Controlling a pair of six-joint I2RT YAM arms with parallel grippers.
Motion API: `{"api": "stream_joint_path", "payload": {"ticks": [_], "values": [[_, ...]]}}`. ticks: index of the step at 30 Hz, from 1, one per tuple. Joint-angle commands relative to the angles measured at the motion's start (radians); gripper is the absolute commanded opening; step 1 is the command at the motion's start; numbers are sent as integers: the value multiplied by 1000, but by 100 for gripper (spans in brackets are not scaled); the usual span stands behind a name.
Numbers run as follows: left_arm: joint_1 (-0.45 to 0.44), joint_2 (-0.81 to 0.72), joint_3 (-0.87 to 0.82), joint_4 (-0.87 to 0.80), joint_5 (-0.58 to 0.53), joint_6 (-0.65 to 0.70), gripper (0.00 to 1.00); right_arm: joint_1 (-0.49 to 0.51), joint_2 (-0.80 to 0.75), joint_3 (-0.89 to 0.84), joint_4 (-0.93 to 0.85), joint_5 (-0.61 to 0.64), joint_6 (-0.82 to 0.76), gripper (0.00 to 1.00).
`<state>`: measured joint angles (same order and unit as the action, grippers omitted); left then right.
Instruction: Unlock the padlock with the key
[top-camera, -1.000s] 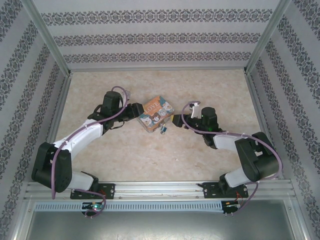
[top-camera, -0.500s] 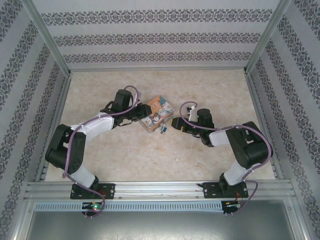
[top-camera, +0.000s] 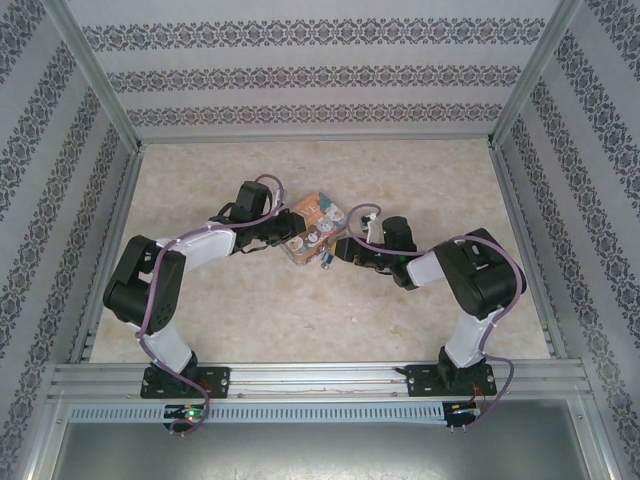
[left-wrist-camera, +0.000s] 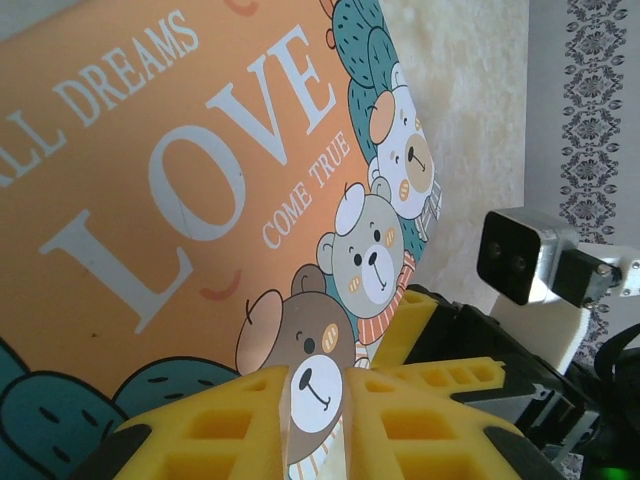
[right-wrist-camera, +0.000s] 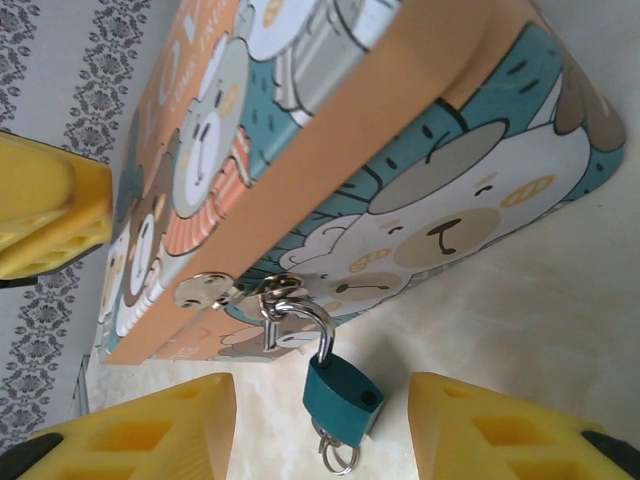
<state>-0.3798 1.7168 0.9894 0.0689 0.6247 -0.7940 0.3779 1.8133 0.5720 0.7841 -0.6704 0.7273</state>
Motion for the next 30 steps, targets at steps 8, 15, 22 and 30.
{"api": "stream_joint_path", "payload": {"ticks": [8,15,22,30], "values": [[-16,27,18,17,-10,-5,20,13,67,40,78,-50,-17,45],[-18,39,18,19,-10,-8,20,18,96,64,87,-73,-13,41],[-20,44,20,20,-10,-9,19,24,118,86,92,-84,-9,39],[-22,49,21,19,-10,-12,19,24,131,89,109,-92,-3,35]]}}
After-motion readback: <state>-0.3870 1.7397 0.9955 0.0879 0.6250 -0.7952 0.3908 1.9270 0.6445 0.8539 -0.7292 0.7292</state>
